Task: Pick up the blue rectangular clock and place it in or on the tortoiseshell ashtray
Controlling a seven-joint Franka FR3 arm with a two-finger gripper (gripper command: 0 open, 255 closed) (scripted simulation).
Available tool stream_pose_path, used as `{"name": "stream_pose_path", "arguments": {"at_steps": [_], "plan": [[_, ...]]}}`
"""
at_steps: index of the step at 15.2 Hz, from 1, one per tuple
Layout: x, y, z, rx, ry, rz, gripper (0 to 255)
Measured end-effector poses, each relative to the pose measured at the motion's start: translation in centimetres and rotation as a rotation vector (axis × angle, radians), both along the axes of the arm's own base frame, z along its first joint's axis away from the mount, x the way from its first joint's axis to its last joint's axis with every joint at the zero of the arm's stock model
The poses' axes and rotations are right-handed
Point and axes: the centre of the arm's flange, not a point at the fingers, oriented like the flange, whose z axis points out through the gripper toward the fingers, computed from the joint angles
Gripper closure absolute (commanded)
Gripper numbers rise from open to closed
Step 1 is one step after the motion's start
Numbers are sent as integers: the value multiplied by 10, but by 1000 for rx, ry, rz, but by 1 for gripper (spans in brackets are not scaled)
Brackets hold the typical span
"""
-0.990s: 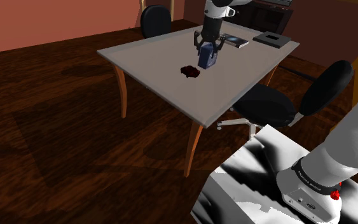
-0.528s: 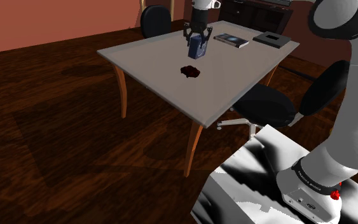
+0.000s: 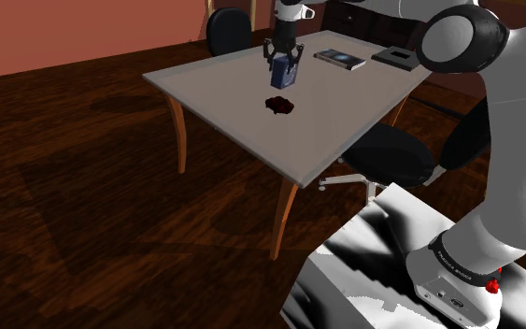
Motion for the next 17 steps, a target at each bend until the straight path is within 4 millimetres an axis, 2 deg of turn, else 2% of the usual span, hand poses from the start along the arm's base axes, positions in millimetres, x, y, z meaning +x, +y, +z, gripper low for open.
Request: {"name": "stream_pose_path", "arguments": {"at_steps": [11, 17], "plan": [[0, 0, -58, 0, 0, 0, 255], [0, 0, -63, 0, -1, 0, 255]]}}
